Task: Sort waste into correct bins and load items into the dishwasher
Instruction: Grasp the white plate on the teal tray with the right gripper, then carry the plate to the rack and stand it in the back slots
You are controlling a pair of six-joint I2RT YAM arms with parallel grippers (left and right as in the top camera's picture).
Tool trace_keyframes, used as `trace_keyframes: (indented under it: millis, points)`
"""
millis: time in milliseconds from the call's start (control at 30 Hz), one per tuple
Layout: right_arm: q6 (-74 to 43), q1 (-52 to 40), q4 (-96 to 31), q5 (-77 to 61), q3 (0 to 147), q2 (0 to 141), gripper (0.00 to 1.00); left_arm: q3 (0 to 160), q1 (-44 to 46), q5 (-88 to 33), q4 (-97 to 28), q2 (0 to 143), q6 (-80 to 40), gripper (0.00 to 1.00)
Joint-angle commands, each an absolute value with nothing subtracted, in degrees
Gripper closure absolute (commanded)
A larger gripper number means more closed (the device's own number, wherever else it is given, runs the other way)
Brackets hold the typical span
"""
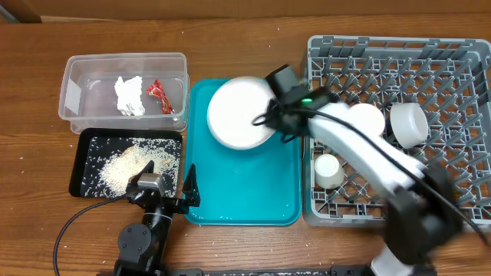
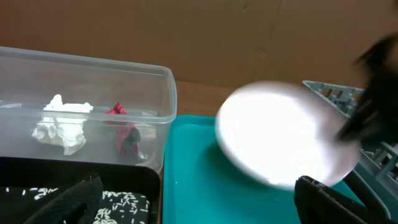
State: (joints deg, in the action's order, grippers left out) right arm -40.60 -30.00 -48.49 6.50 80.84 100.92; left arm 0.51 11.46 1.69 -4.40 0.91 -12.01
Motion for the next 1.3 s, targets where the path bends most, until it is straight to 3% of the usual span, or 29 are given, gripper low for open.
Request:
trace_keyframes:
  millis: [0,167,333,667,800,1033,1267]
  points:
    - [-40.10,-28.73,-52.16,29.36,81.49,89.43,0.96,0.27,10.90,1.23,-4.27,0.36,-12.23,0.00]
    - [-40.14,-24.97,-62.76,58.04,81.47,81.87,0.96,0.27,10.90,1.23,-4.25,0.36,-12.23,0.00]
    - [-40.14,-16.75,-71.26,71.88,81.36,81.91,0.96,0.27,10.90,1.23,-4.27,0.36,-12.21,0.00]
    - [-39.53,0.75,-73.01,74.96,81.34,87.24,0.96,0.27,10.90,1.23,-4.25,0.36,-12.23,0.00]
    - [-32.21,4.99,-69.95,74.72,81.34,91.18,0.96,0.27,10.90,1.23,-4.25,0.36,-12.23,0.00]
    - [-29.93,4.01,-69.38,74.50,81.32,96.60,0.96,0.27,10.90,1.23,-4.25,0.36,-12.23,0.00]
    - [-29.91,-3.14,-70.24,74.06,81.30,100.09,0.96,0.27,10.90,1.23,-4.25,0.36,-12.23,0.00]
